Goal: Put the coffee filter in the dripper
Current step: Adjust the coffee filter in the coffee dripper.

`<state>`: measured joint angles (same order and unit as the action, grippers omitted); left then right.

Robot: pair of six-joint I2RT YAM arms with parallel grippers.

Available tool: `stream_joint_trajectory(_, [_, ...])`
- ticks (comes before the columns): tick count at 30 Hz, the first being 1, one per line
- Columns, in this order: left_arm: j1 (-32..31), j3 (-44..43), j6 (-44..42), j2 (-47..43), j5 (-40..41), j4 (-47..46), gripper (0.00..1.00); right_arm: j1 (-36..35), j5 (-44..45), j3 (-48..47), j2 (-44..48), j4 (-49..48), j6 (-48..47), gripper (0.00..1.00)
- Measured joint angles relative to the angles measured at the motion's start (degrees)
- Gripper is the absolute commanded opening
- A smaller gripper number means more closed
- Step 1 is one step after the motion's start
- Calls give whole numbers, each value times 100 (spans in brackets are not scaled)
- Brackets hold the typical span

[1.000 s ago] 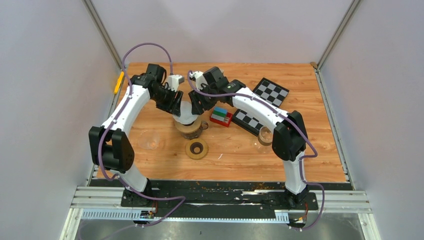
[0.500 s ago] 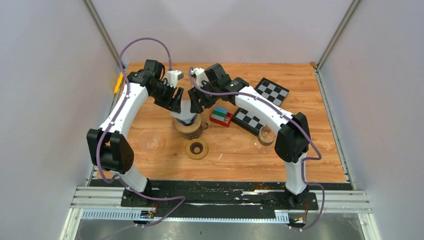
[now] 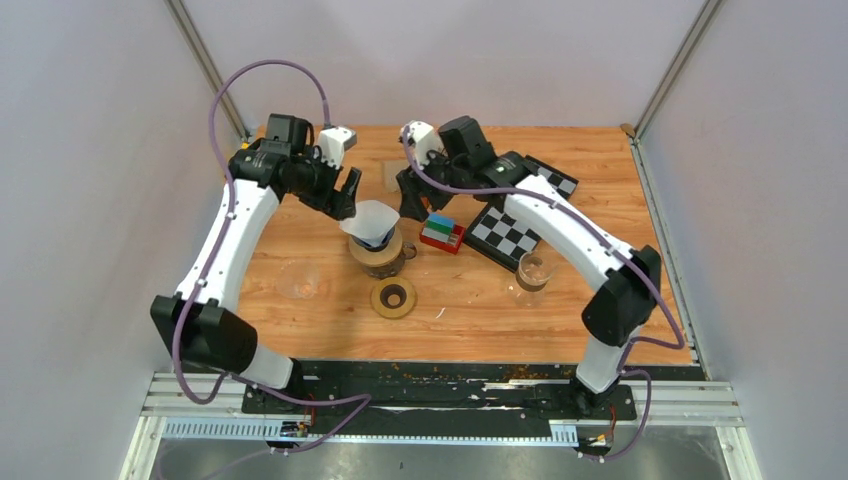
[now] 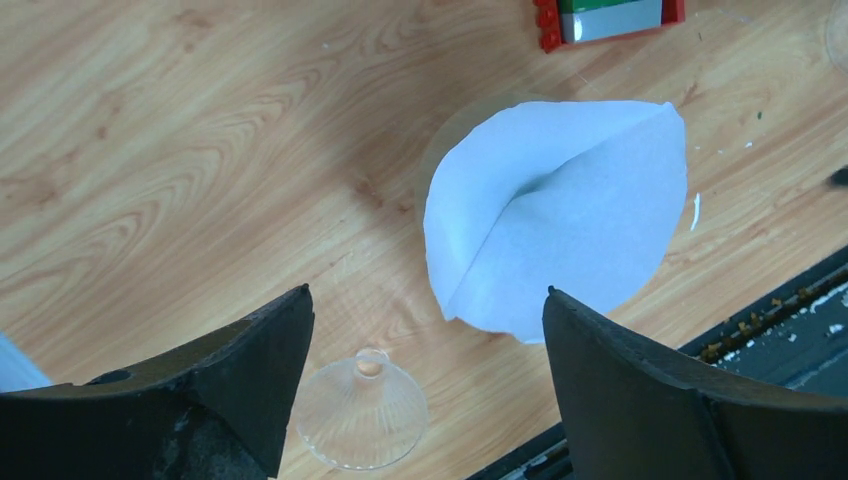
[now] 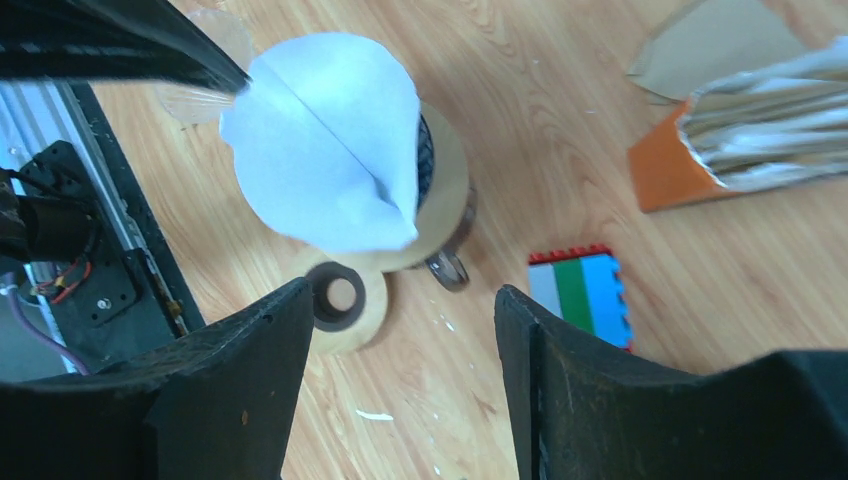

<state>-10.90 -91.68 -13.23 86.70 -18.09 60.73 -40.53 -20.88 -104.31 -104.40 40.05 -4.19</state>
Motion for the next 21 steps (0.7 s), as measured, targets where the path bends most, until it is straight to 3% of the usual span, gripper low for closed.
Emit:
stream_joint_trajectory(4, [24, 389, 2, -662, 151, -328, 100, 417, -24, 555, 715, 103, -319, 67])
stream_joint_trajectory(9, [33, 809, 2, -1412, 275, -688, 100, 1423, -37, 1561, 1683, 328, -822, 66])
stream_joint_trajectory(14, [33, 920, -13, -1545, 398, -789, 100, 2267, 136, 2514, 2555, 887, -1429, 66])
stream_joint_trajectory(21, [50, 1132, -57, -1558, 660, -734, 100, 3053, 269, 3128, 3220, 1672, -2131, 62])
